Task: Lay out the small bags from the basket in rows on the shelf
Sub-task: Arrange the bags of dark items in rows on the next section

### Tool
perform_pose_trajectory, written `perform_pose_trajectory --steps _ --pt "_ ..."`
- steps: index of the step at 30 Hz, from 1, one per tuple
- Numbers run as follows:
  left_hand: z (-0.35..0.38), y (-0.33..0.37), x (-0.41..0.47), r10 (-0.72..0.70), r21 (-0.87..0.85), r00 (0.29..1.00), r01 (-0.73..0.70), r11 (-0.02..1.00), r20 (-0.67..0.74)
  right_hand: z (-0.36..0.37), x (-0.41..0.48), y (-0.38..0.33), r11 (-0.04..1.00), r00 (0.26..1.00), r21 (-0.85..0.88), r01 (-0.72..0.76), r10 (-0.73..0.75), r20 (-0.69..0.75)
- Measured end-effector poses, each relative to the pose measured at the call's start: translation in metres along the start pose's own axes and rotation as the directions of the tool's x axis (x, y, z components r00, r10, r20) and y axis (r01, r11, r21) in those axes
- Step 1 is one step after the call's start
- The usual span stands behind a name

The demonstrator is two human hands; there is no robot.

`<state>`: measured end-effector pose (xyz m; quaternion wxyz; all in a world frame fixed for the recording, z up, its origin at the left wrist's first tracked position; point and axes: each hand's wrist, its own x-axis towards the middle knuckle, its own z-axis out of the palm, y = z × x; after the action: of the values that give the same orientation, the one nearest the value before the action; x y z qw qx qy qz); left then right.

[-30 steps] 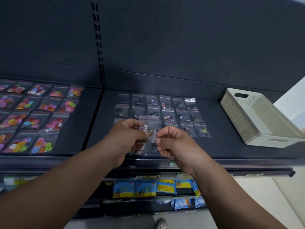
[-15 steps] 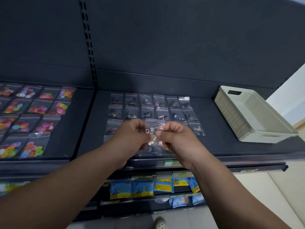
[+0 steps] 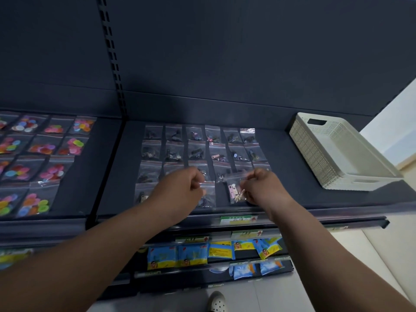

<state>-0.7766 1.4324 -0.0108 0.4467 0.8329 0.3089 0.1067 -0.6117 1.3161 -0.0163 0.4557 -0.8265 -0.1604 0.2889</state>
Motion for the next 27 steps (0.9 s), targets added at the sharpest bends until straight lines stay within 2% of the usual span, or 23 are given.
perform_pose_trajectory --steps 3,5,7,9,12,18,27 --pt "0.005 -0.002 0.0 0.071 0.142 0.997 -0.073 0.987 0.02 0.004 0.004 0.006 0.948 0.998 -0.312 0.06 -0.057 0.019" --pt "0.007 -0.003 0.001 0.122 0.215 0.992 -0.126 0.968 0.033 0.004 0.0 0.006 0.851 0.992 -0.512 0.113 -0.129 0.004" --pt "0.009 -0.004 0.001 0.163 0.291 0.984 -0.175 0.941 0.066 0.003 -0.006 0.005 0.765 0.968 -0.616 0.188 -0.25 -0.015" --pt "0.011 -0.003 0.001 0.182 0.365 0.976 -0.213 0.906 0.119 0.002 -0.011 0.005 0.716 0.932 -0.636 0.289 -0.361 0.018" --pt "0.014 -0.005 0.001 0.191 0.417 0.964 -0.254 0.873 0.187 0.004 -0.014 0.01 0.713 0.914 -0.586 0.385 -0.383 0.134" --pt "0.019 -0.012 0.002 0.151 0.443 0.95 -0.265 0.857 0.274 0.009 -0.014 0.014 0.745 0.921 -0.542 0.389 -0.314 0.229" --pt "0.018 -0.011 0.001 0.133 0.41 0.952 -0.242 0.879 0.276 0.011 -0.015 0.015 0.742 0.921 -0.546 0.39 -0.317 0.227"
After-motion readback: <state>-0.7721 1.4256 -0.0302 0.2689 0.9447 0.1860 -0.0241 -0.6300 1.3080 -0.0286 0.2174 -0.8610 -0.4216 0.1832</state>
